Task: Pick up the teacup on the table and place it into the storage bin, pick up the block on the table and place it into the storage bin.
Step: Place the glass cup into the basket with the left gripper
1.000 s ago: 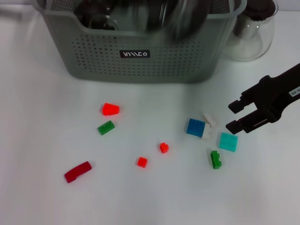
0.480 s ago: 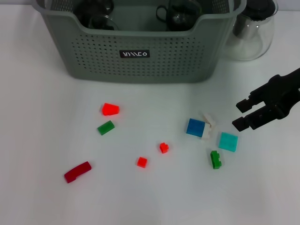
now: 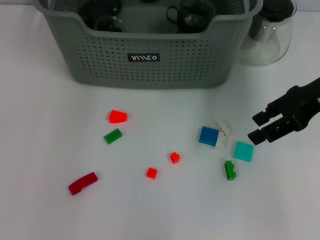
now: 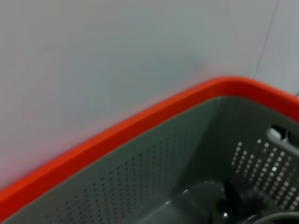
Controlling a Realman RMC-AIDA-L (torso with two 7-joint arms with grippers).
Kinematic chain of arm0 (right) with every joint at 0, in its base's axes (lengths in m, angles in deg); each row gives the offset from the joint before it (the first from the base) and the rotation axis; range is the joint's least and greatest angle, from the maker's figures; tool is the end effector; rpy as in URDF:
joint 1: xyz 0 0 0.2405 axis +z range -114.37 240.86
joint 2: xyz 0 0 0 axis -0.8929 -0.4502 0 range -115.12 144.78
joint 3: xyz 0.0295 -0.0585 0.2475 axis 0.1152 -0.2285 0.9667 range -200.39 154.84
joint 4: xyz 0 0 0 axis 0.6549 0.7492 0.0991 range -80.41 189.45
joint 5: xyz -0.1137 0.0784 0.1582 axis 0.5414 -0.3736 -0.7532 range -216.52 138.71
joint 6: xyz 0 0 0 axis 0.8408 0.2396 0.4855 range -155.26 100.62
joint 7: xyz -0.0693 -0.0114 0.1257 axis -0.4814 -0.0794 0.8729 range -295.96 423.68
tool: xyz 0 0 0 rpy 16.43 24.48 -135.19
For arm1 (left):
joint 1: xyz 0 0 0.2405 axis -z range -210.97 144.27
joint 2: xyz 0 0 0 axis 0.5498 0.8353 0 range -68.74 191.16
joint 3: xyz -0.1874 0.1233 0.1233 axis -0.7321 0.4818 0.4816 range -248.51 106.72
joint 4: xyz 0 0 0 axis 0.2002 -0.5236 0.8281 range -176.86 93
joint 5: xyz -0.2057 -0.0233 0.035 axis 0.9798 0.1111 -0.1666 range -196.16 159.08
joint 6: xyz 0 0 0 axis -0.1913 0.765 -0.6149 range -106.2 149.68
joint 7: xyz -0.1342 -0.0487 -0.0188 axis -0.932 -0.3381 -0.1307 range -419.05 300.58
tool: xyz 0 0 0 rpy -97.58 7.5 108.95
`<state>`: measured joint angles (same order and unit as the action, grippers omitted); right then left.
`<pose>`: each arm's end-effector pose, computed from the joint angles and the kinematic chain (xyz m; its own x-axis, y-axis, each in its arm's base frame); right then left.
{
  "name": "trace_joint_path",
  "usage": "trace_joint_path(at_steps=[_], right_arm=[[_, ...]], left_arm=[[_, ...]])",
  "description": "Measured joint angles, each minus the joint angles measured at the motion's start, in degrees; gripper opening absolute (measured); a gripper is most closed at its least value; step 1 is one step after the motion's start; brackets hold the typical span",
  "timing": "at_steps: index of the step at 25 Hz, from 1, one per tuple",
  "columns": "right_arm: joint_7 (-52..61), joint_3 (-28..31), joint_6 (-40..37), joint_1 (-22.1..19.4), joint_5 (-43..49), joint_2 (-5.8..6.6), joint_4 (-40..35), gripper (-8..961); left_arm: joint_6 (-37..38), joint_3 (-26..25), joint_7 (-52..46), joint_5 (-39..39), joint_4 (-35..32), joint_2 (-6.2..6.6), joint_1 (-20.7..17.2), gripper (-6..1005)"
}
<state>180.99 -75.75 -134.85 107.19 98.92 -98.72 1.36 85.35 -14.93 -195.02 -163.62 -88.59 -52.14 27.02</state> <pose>0.2015 0.3515 0.0382 0.8223 -0.5516 0.1397 -0.5614 -0.8265 0.0412 -0.1112 0.4914 0.0430 0.8326 0.5195 0.1922 0.5307 -0.6487 -0.5454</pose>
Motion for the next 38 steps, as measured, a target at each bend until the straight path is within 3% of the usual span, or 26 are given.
trace_joint_path(at_steps=[12, 38], right_arm=[[-0.6, -0.6, 2.5, 1.2, 1.3, 0.0, 3.8, 678], [-0.7, -0.9, 3.5, 1.1, 1.3, 0.0, 4.0, 678]], left_arm=[[-9.9, 4.3, 2.3, -0.4, 7.4, -2.43, 0.1, 50], [-13.9, 5.6, 2.3, -8.7, 7.7, -6.9, 0.4, 54]])
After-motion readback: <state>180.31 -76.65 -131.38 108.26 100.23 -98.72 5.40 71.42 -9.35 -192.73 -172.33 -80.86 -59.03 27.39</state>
